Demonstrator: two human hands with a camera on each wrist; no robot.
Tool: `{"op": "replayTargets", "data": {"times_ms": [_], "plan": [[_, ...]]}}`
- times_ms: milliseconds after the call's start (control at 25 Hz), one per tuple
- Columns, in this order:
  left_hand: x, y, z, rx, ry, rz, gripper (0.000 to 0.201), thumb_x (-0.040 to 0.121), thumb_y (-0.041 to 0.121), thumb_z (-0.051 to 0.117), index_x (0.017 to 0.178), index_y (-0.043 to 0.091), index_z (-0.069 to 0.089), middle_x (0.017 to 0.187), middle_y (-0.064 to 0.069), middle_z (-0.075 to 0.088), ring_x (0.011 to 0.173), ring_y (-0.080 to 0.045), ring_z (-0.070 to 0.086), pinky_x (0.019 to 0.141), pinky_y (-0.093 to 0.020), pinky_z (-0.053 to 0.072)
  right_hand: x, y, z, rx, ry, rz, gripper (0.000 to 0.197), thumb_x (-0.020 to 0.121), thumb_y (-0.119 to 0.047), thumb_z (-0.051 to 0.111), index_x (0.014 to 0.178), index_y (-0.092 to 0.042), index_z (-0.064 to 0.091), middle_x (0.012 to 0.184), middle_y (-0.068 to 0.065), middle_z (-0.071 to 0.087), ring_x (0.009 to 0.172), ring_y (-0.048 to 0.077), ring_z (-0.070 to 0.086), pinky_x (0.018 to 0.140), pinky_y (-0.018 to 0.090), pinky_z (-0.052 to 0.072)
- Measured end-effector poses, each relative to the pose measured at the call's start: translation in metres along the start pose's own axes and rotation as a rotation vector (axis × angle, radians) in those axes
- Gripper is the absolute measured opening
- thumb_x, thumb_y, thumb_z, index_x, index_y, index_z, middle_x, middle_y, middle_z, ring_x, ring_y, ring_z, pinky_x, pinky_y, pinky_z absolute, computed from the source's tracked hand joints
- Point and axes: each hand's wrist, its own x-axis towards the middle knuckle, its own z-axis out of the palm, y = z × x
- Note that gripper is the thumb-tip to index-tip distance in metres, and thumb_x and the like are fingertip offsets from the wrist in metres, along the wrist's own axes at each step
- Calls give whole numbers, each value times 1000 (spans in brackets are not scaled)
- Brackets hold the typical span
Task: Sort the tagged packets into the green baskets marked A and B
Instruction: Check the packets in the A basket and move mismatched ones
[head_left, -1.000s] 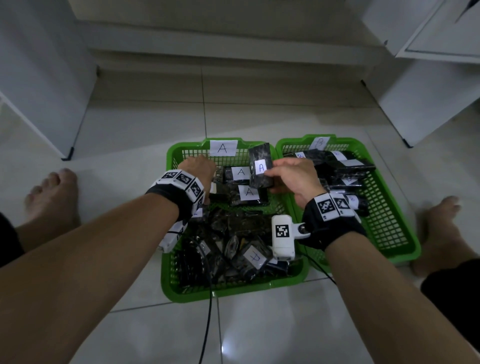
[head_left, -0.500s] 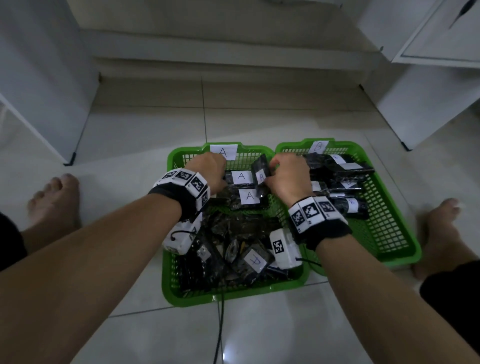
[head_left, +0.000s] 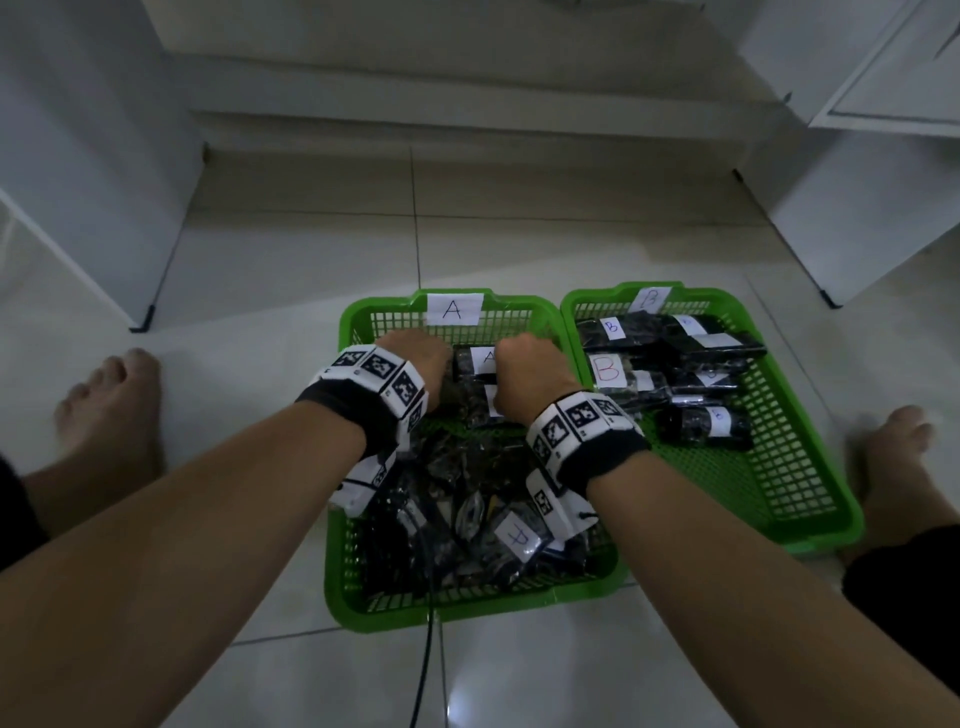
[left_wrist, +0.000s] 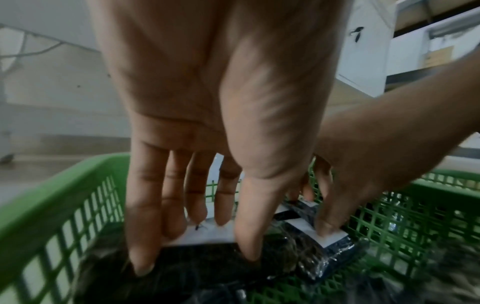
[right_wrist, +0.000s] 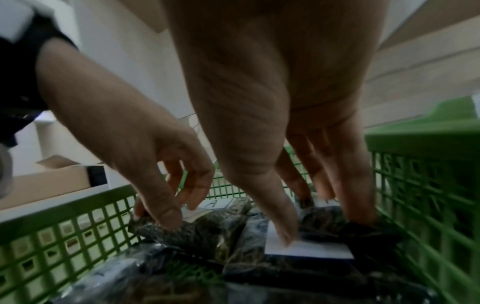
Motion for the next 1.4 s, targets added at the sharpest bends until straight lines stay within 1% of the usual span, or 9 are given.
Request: {"op": "replayTargets", "data": {"times_ms": [160, 440, 560, 680, 800, 1000, 1120, 1240, 1400], "plan": [[1, -4, 1, -14, -68, 15, 28, 88, 29, 68, 100, 4, 65, 89, -9, 58, 84, -27, 59, 68, -29, 43, 2, 5, -3, 52, -147, 9, 29, 89, -4, 66, 117, 1, 63, 122, 19, 63, 114, 36, 63, 92, 39, 51], [-6, 6, -1, -81, -9, 3, 27, 88, 31, 65, 71, 13, 52, 77, -3, 57, 76, -24, 58, 66, -31, 46, -14, 18, -8, 192, -141, 38, 18, 83, -14, 74, 96, -6, 64, 108, 11, 67, 92, 26, 61, 73, 29, 44], [-14, 22, -1, -168, 52, 47, 16, 88, 27, 63, 83, 13, 67, 92, -7, 66, 85, -26, 64, 75, -36, 55, -35, 16, -5, 237, -220, 13, 32, 84, -32, 77, 103, -8, 72, 106, 8, 69, 97, 25, 66, 80, 29, 51], [-19, 34, 4, -222, -47, 116, 15, 83, 30, 64, 84, 18, 73, 98, -1, 70, 92, -23, 66, 82, -35, 55, -53, 14, 2, 219, -381, -20, 36, 88, -44, 69, 101, -11, 74, 108, 9, 70, 101, 26, 66, 86, 32, 53], [-27, 43, 8, -203, -167, 138, 32, 70, 43, 63, 85, 18, 77, 94, 0, 75, 90, -21, 69, 83, -37, 57, -64, 11, 3, 243, -394, -25, 35, 89, -44, 66, 99, -12, 75, 106, 10, 70, 99, 27, 66, 86, 33, 54], [-34, 42, 14, -232, -159, 128, 15, 82, 24, 74, 97, 21, 76, 105, 2, 73, 100, -19, 67, 90, -33, 54, -73, 10, -5, 217, -461, -34, 53, 65, -44, 89, 106, -15, 71, 101, 3, 69, 89, 21, 67, 84, 39, 60], [-38, 34, 15, -286, -161, 92, 20, 83, 36, 74, 97, 22, 74, 104, 4, 71, 99, -17, 65, 90, -33, 54, -77, 15, -2, 237, -411, -32, 63, 63, -37, 94, 114, -16, 62, 111, 2, 64, 98, 23, 63, 88, 40, 57], [-41, 25, 15, -371, -166, 72, 22, 82, 47, 72, 90, 27, 73, 98, 6, 69, 93, -15, 65, 89, -37, 55, -79, 22, 1, 356, -297, -12, 56, 65, -28, 94, 106, -19, 57, 108, 0, 62, 95, 21, 59, 76, 31, 51], [-47, 24, 9, -641, -269, 79, 15, 88, 36, 71, 85, 21, 73, 86, -3, 75, 86, -20, 72, 77, -34, 58, -79, 33, -2, 623, -186, 53, 44, 68, -15, 92, 100, -17, 61, 105, 5, 69, 96, 26, 67, 79, 38, 57]]}}
